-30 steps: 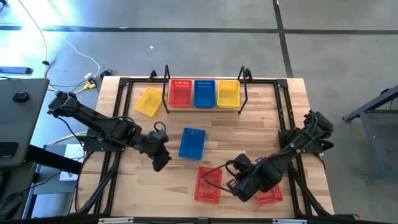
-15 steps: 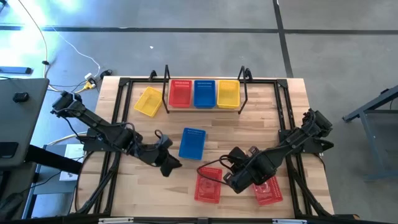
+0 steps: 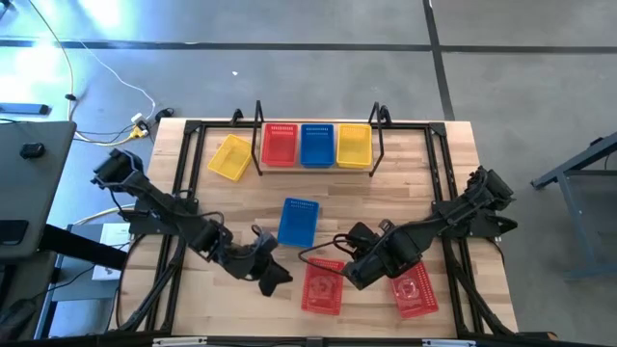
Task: Stack baskets on shelf by color
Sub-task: Stack the left red bin on top of the red bin on the shelf
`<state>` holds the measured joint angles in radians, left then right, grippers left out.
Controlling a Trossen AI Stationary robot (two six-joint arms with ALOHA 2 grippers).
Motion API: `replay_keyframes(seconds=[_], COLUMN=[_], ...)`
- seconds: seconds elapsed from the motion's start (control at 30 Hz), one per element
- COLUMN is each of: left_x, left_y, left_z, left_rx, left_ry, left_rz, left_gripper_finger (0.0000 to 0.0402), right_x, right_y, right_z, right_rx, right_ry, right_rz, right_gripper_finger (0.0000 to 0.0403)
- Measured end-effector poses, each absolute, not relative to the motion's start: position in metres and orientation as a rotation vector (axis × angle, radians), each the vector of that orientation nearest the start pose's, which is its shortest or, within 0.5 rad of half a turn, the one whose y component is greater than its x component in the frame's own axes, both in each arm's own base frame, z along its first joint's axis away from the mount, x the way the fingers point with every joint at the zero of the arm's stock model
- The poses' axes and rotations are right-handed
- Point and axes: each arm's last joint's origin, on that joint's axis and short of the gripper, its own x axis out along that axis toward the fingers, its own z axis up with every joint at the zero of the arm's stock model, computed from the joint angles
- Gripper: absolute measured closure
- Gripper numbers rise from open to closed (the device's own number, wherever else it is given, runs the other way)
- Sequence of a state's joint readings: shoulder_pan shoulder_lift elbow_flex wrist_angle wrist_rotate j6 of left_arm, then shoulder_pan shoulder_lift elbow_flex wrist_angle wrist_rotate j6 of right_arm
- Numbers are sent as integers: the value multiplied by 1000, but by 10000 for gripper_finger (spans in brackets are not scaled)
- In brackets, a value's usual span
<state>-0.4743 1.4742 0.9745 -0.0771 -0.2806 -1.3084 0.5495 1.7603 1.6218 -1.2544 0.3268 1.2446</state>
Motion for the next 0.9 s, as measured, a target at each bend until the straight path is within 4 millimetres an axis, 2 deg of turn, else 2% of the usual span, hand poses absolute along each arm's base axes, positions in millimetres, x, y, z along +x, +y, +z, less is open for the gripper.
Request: replay_keyframes(seconds=[0.17,0.4,0.63,0.9], left_x=[297,310,312,307], left_y=[-144,-130,-123,-128], left_z=[267,290,287,284], left_rx=[-1027,-904,-687,-501], left_ry=[521,447,479,515], left_rz=[129,95,86,39], left_gripper_finger=[271,271,271,271], right_x=[293,293,293,296], right_y=[168,168,168,163], right_z=[295,295,295,295], right_rx=[481,483,474,483], right_ry=[1124,1121,1107,1088], right_rz=[-584,-587,-595,-621], right_gripper_finger=[323,323,323,323])
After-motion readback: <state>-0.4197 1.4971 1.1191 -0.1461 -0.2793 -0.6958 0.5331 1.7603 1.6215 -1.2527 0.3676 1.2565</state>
